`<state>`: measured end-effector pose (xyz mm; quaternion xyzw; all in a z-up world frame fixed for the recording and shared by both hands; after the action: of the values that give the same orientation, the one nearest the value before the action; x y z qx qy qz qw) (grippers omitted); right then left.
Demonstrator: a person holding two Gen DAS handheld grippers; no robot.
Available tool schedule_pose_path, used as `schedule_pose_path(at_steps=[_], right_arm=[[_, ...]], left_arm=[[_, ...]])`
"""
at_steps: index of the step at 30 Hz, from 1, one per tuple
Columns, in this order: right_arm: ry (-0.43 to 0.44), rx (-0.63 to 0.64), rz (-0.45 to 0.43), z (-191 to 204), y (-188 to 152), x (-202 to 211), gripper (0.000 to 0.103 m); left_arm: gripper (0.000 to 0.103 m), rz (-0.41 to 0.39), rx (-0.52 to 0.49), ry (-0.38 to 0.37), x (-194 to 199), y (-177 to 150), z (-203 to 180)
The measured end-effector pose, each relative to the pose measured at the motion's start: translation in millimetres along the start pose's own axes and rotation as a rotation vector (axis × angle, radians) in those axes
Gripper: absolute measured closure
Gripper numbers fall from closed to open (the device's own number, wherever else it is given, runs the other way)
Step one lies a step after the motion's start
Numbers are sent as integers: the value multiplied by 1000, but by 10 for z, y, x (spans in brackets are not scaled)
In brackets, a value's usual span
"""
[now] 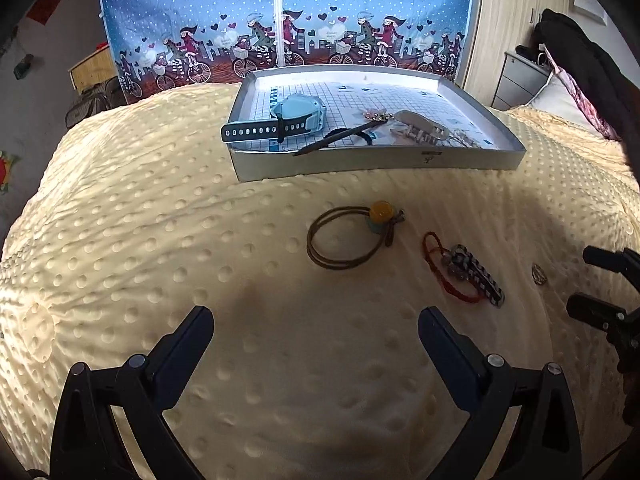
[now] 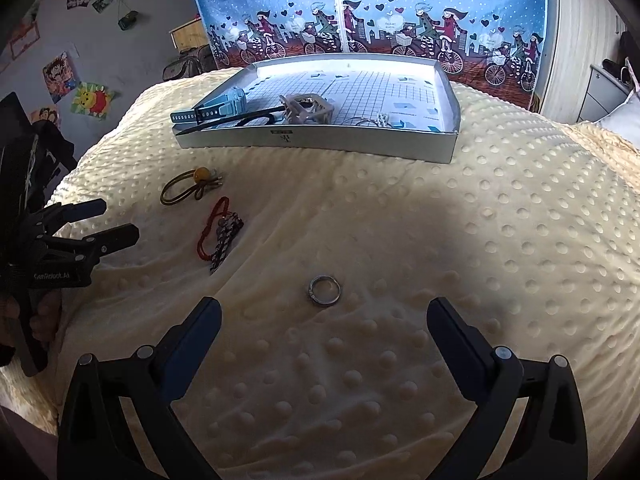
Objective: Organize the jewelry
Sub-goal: 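Move both tools back from the tray toward the remaining jewelry, then grasp the brown hair tie with the left tool while the right tool grasps the silver ring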
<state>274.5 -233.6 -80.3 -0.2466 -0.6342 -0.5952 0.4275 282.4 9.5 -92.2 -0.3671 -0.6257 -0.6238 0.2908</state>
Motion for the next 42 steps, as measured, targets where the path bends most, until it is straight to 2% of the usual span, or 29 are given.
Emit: schedule_pose_path(at_steps=[8,12,14,16,19,23,25,34,39,42], right_arm=[[37,-23,13,-20,-5,-108,2],[34,-9,-3,-6,-7,-116,3],[41,0,-17,4,13,-113,8],[47,7,-22,12,37,-124,28],[60,7,-13,14,48,-168,44],[79,-2,9,18,16,-243,54],[82,-12,17,6,-6,-266,63],[95,-7,36,63,-42,-317,84],[111,21,47,157,-65,-308,85],[115,28,51,174,-67,-279,85]], left_arm=[[1,-3,120,-144,-212,172,170],[19,-15,138,-165,-338,187,188],[28,-9,142,-159,-423,182,186],[34,-15,140,-160,-458,194,175],[43,-29,124,-193,-443,210,139],[57,-5,100,-200,-511,184,82],[67,11,99,-205,-545,168,70],[89,38,76,-203,-586,115,0],[98,32,69,-231,-565,100,-7],[98,13,63,-244,-524,102,-30]])
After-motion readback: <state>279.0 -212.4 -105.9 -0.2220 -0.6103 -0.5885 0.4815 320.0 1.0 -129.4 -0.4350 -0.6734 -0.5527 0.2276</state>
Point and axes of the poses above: each gripper's, at about its wrist camera, not at the fingertips, and x roughly against the way its jaws point, z to its left, y to its top, the point moved 5 cm from there along -x, roughly the way its jaws point, and after that the axes turned 4 degrees about -y, right-handed, at the moved point
